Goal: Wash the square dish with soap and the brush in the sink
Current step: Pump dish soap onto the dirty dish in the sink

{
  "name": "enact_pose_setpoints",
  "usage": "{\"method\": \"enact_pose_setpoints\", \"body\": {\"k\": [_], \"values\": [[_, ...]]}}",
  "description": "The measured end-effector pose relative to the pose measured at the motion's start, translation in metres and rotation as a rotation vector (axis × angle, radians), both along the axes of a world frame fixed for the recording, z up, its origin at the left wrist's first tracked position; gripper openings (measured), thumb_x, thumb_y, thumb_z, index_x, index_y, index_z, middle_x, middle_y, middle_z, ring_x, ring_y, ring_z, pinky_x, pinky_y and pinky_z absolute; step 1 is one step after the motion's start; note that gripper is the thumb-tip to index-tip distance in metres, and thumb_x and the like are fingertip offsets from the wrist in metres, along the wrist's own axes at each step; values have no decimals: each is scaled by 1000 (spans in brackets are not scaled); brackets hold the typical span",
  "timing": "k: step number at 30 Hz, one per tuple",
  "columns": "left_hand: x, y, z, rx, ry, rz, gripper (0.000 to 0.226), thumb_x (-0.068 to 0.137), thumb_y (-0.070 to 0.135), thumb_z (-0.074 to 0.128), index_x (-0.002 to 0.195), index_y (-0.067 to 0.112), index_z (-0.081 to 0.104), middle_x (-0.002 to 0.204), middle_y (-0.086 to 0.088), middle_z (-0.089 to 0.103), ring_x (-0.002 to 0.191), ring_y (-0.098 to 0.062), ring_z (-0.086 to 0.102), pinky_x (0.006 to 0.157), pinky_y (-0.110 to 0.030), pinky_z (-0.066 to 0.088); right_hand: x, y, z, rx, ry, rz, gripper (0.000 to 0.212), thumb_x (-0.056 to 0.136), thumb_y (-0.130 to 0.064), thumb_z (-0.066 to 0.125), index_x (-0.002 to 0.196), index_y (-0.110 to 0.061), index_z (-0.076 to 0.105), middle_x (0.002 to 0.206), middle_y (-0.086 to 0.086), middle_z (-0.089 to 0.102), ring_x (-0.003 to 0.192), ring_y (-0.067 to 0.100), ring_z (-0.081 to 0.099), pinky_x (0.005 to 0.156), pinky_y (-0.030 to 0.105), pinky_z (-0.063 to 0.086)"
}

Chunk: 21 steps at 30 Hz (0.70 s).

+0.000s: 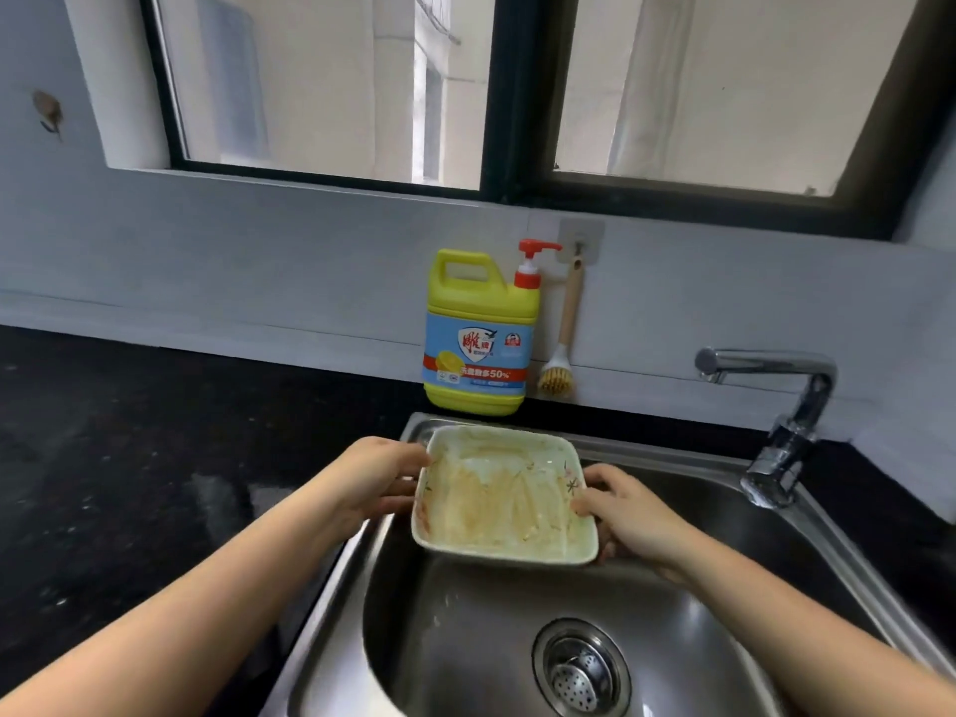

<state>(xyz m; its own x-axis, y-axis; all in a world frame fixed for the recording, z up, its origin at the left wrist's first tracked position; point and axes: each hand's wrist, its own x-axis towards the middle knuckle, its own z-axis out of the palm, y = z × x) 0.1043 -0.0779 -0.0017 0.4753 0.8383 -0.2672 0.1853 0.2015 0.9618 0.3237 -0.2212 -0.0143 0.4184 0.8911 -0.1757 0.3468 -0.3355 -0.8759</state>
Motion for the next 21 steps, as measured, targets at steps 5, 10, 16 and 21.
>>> {"method": "enact_pose_setpoints", "body": {"k": [5,10,16,21], "values": [[43,-21,-20,-57,56,-75,21,86,9,59,105,1,63,99,-15,69,87,-24,67,74,-31,56,37,-33,-21,-79,39,-52,20,88,-6,50,107,-13,53,74,11,62,45,14,51,42,25,42],[84,-36,-41,-128,111,-115,25,85,7,58,108,-3,61,103,-18,67,82,-23,66,65,-28,53,68,-50,-44,-183,53,-71,21,88,-10,51,109,-15,51,85,15,67,60,24,63,49,29,52],[125,-49,-73,-161,215,-109,39,86,3,55,124,-5,50,111,-18,60,85,-25,61,59,-28,51,95,-54,-78,-329,51,-82,23,87,-7,47,109,-14,47,85,19,67,54,22,64,46,28,50],[147,-59,-88,-214,250,-131,36,87,-1,49,122,-2,48,91,-14,55,78,-24,57,64,-32,48,108,-51,-101,-429,-12,-99,23,86,-5,49,107,-16,47,100,19,65,63,26,66,54,36,56]]}}
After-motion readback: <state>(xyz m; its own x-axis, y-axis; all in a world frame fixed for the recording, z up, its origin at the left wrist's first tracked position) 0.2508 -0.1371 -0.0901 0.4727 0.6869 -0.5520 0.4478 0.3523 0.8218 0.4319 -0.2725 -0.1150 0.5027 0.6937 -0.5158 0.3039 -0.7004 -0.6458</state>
